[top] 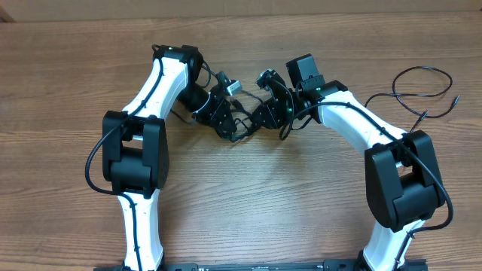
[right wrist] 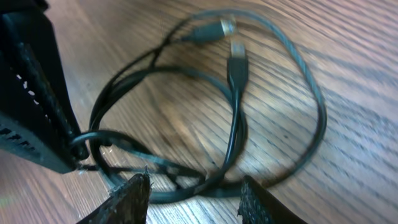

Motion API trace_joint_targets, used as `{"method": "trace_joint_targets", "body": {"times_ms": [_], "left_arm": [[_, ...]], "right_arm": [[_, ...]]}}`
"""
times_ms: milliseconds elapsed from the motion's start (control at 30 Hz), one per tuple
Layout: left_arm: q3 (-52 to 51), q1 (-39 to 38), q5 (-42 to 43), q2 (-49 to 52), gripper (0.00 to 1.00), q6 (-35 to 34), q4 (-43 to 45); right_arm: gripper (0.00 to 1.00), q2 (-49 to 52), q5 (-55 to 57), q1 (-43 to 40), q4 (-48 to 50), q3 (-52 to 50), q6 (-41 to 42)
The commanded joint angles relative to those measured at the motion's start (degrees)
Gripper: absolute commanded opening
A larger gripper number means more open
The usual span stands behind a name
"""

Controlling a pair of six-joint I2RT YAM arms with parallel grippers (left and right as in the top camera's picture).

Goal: Untangle cables

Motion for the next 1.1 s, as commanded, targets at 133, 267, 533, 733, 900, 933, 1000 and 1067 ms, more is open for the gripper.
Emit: {"method": "trace_joint_targets", "body": {"times_ms": [133, 267, 533, 733, 900, 933, 1000, 1067], "left_arm": [[-0.50, 0.09, 4.04, 0.44, 0.04, 6.54, -3.65], [-0.50, 0.48, 5.49, 0.44, 0.04, 6.54, -3.63], [-0.50, 0.76, 6.93, 0.44, 0.04, 7.41, -3.98], [-0.50, 0.59, 8.11, 0.44, 0.04, 10.86, -6.84], [-0.50, 0.63, 8.46, 0.44, 0.04, 13.62, -9.14], [-0.50, 0.63, 8.76, 0.44, 0.04, 13.81, -9.20], [-0.50, 0.63, 10.03, 0.44, 0.04, 13.81, -9.11], [-0.50, 0.66, 11.80, 0.44, 0.04, 13.84, -8.87]], "right_arm": [[0.43, -1.40, -3.10, -0.15, -0.39, 0.00, -12.35], [0.38, -1.40, -5.31, -0.15, -3.76, 0.00, -17.33], [0.37, -1.40, -8.04, -0.15, -6.10, 0.00, -21.75], [0.39, -1.40, -8.39, -0.09, -4.63, 0.00, -22.03], [0.38, -1.40, -8.41, -0.09, -3.87, 0.00, -22.01], [0.37, -1.40, -8.44, -0.09, -4.07, 0.00, -21.99], [0.35, -1.40, -9.01, 0.02, -4.72, 0.00, -21.97], [0.27, -1.40, -10.14, 0.02, -5.57, 0.00, -21.75]]}}
